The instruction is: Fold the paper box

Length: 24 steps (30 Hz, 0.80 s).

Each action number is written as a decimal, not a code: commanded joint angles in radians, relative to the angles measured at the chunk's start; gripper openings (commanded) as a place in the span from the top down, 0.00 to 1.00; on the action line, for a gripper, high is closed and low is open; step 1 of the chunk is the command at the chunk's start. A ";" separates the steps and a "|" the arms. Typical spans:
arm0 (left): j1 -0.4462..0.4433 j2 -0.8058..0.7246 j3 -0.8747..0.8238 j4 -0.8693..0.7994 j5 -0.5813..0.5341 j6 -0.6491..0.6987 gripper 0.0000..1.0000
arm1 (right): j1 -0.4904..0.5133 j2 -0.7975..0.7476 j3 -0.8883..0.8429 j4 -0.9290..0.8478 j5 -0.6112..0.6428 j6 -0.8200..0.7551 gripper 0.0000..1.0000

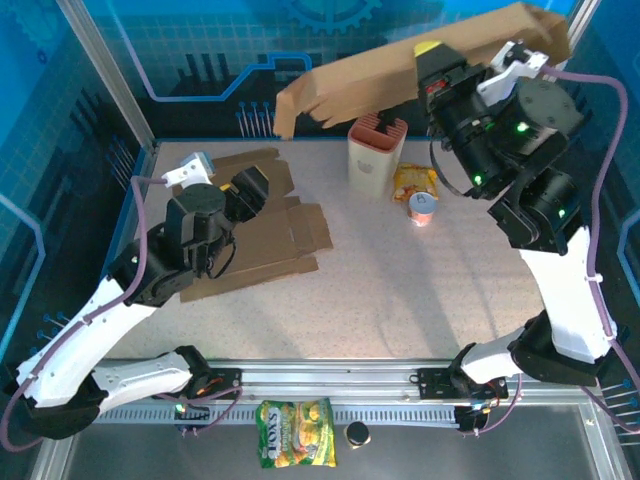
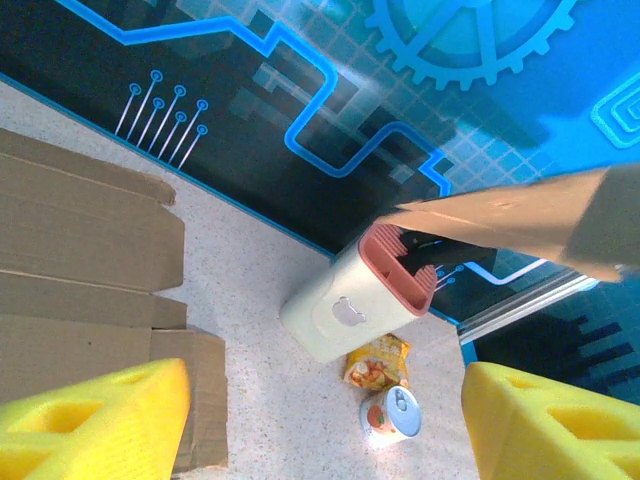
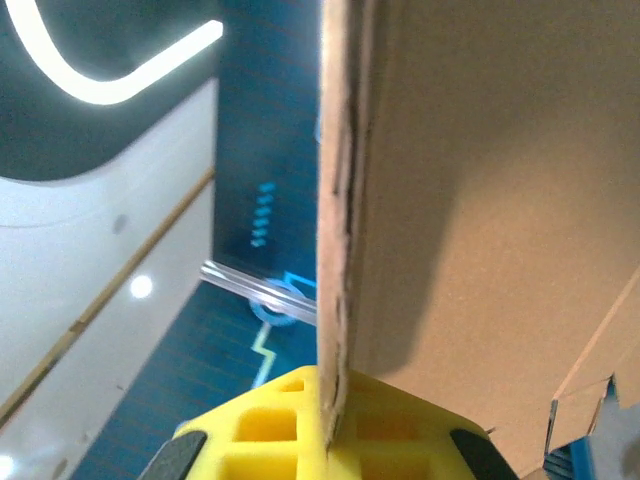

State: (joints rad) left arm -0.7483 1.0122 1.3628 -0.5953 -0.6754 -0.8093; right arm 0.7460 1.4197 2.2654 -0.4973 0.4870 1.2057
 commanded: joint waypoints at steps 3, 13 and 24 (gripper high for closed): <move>0.018 0.027 -0.004 0.011 0.071 0.015 0.28 | -0.005 0.016 0.090 0.112 0.051 -0.109 1.00; 0.118 0.047 0.007 -0.023 0.229 -0.006 0.29 | 0.004 -0.060 -0.062 -0.181 0.187 0.124 1.00; 0.204 0.164 0.012 -0.132 0.502 -0.077 0.31 | -0.378 -0.102 -0.565 -0.195 -0.201 0.397 1.00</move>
State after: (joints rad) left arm -0.5583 1.1374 1.3632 -0.6632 -0.3073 -0.8642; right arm 0.4088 1.3315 1.7432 -0.6773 0.3939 1.5139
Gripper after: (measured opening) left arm 0.695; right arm 0.062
